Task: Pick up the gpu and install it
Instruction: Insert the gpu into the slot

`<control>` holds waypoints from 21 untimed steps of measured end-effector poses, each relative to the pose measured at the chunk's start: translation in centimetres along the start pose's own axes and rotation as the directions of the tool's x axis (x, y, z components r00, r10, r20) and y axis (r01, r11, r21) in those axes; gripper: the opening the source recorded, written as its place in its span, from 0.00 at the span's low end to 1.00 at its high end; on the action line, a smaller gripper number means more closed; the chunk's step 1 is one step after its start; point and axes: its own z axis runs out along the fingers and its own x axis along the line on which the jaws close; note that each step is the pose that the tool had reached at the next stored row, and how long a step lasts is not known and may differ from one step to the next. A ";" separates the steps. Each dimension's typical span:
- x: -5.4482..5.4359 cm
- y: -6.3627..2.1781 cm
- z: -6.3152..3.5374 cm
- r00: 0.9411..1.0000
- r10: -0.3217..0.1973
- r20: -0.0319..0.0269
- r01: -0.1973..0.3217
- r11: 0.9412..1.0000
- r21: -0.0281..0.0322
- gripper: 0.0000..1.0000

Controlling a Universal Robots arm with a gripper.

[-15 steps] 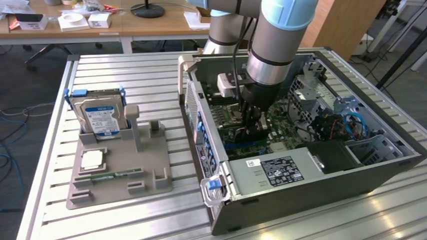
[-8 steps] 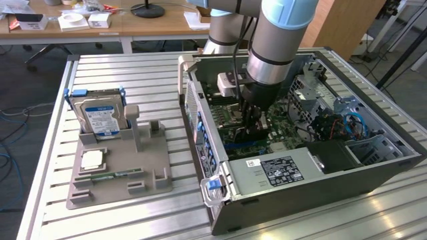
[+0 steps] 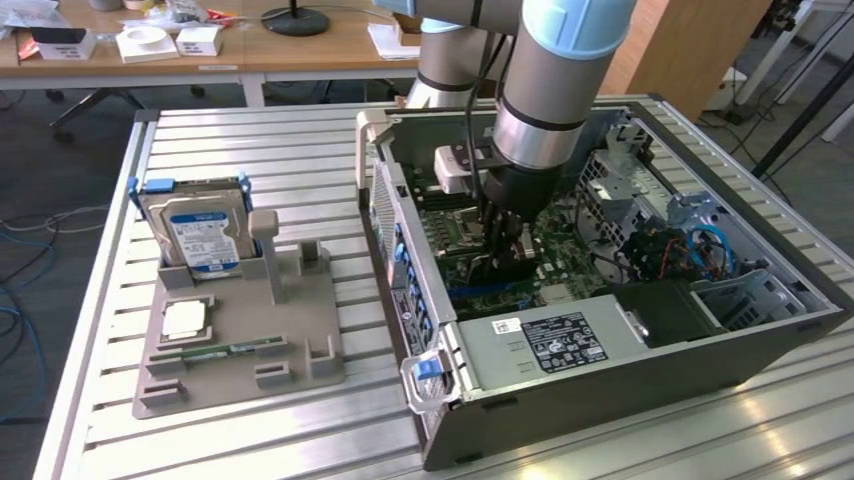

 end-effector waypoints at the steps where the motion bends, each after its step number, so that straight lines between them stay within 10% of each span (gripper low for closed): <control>1: 0.0 0.00 0.00 1.000 0.000 0.000 0.000 1.000 0.000 0.26; 21: 0.0 0.05 0.16 1.000 -0.002 0.000 0.002 1.000 0.000 0.26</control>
